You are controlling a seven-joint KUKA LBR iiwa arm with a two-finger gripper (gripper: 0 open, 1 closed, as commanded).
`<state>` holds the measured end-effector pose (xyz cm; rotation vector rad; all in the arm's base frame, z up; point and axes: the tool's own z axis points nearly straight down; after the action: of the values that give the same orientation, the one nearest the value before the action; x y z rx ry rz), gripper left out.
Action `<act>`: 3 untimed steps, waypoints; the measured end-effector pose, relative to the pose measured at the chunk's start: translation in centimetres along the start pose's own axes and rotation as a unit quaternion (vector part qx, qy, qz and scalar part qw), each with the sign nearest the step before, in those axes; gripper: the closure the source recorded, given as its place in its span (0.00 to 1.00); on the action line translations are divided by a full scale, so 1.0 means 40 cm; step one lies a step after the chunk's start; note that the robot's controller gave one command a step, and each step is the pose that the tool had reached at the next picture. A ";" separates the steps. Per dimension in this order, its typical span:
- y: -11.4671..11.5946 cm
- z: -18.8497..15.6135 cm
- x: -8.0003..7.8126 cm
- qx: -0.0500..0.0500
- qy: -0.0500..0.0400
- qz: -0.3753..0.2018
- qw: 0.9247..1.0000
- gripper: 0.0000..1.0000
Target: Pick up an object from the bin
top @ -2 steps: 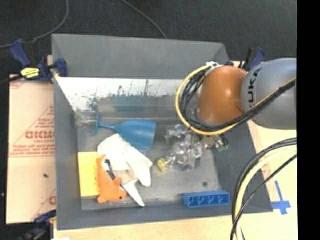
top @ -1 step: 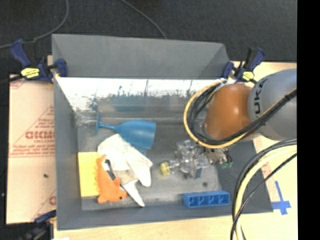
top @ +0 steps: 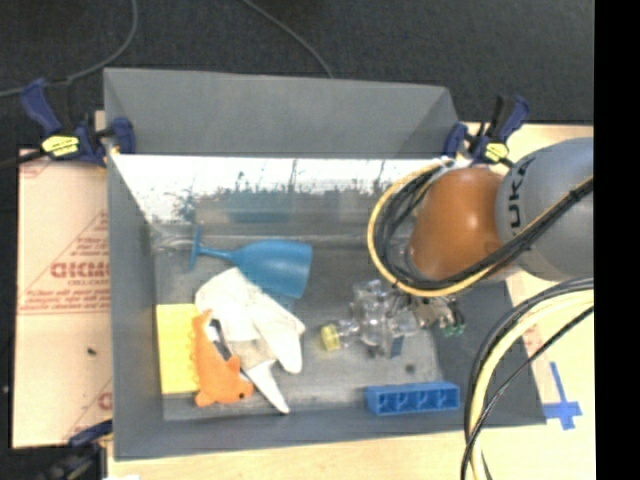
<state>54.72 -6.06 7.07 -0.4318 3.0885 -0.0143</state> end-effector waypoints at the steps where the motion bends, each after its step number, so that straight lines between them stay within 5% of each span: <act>1: -0.003 -0.021 0.015 0.000 0.001 -0.012 1.000 1.00; 2: 0.036 -0.067 0.018 0.000 -0.001 -0.014 1.000 1.00; 3: -0.002 -0.130 0.036 0.002 -0.002 -0.026 1.000 1.00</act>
Offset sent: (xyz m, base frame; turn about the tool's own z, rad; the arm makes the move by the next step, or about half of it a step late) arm -0.0123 0.0122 0.0255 -0.0273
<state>53.23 -6.48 12.24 -0.5108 3.0727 -0.0206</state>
